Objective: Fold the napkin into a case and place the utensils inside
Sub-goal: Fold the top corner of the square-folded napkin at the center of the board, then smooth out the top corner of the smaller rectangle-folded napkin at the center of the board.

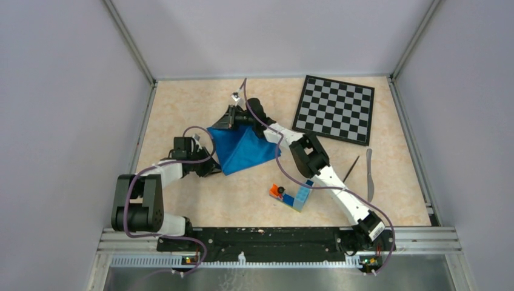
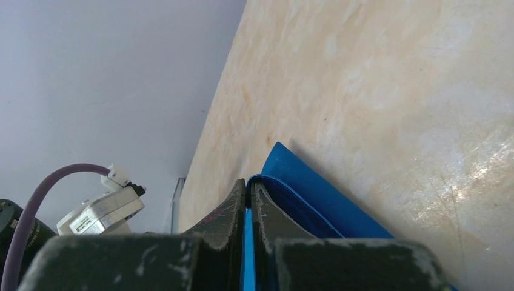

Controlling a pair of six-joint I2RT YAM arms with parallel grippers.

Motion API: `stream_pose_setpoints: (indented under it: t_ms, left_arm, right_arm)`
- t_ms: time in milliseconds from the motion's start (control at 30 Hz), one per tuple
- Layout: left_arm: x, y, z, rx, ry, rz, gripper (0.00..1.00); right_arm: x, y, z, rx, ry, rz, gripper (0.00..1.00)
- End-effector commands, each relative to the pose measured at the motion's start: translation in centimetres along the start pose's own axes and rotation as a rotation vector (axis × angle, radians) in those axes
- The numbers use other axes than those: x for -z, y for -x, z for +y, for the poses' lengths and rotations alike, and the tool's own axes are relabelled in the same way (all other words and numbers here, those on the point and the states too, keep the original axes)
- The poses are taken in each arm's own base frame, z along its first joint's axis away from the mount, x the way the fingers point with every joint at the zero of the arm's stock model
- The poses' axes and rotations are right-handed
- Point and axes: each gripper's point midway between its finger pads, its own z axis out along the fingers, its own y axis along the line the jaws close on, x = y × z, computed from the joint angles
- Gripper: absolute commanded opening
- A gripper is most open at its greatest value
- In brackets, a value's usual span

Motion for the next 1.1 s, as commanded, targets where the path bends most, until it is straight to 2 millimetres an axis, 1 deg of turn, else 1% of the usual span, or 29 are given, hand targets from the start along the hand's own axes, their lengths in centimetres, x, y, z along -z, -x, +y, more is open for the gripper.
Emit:
stream_pose_setpoints:
  t_ms: [0,67,167,200,333,400,433,500,533,600,667,733,833,867,900,967,1067]
  left_arm:
    - [0.3,-0.6,2.0,-0.018,0.080,-0.009,0.26]
    - [0.6,-0.6,1.7,-0.020,0.077,-0.014,0.27]
    - [1.3,-0.2,1.6,-0.018,0.096,-0.032,0.29]
    - [1.6,-0.1,1.4,-0.021,0.098,-0.041,0.32]
    - [3.1,0.3,0.8,-0.025,0.103,-0.083,0.35]
    - [4.2,1.2,0.8,-0.011,0.101,-0.132,0.36]
    - [4.7,1.7,0.5,-0.014,0.097,-0.159,0.37]
    - [5.7,2.9,-0.4,-0.028,0.071,-0.223,0.41]
    - [6.1,3.8,-1.1,-0.038,0.048,-0.261,0.44]
    - [6.8,5.8,-2.6,-0.059,0.000,-0.331,0.52]
    - [7.0,8.0,-4.1,-0.082,-0.030,-0.373,0.57]
    - [6.6,10.3,-5.1,-0.087,-0.031,-0.392,0.57]
    - [5.0,13.9,-6.3,-0.098,-0.042,-0.394,0.57]
    - [4.3,15.0,-6.6,-0.109,-0.040,-0.382,0.57]
    - [3.5,15.7,-6.7,-0.115,-0.034,-0.353,0.57]
    - [2.1,17.7,-7.1,-0.123,-0.023,-0.326,0.58]
    - [-0.1,19.1,-6.6,-0.145,-0.013,-0.288,0.58]
  right_arm:
    - [-0.8,-0.9,0.4,0.025,0.018,0.019,0.06]
    - [-0.8,-1.0,0.8,0.035,0.012,0.033,0.14]
    - [-0.6,-0.4,2.0,0.053,0.000,0.046,0.24]
    - [-0.4,-0.3,2.7,0.062,0.003,0.054,0.27]
    - [0.3,0.6,6.0,0.088,-0.003,0.092,0.36]
    - [1.0,0.9,7.9,0.105,-0.008,0.118,0.42]
    - [1.5,1.1,9.1,0.118,-0.003,0.130,0.44]
    - [2.8,1.7,11.2,0.135,-0.012,0.142,0.46]
    - [3.5,2.1,12.2,0.148,-0.010,0.146,0.47]
    - [5.1,2.4,13.4,0.162,-0.035,0.159,0.47]
    - [7.0,2.5,14.0,0.172,-0.085,0.175,0.47]
    - [8.6,2.3,13.6,0.193,-0.136,0.174,0.47]
    - [11.2,2.6,11.0,0.189,-0.212,0.132,0.45]
    - [12.2,3.0,9.9,0.165,-0.223,0.118,0.44]
    - [13.1,3.6,8.9,0.142,-0.224,0.103,0.43]
    - [14.8,4.9,6.8,0.112,-0.236,0.078,0.43]
    - [16.8,6.7,4.2,0.092,-0.266,0.050,0.44]
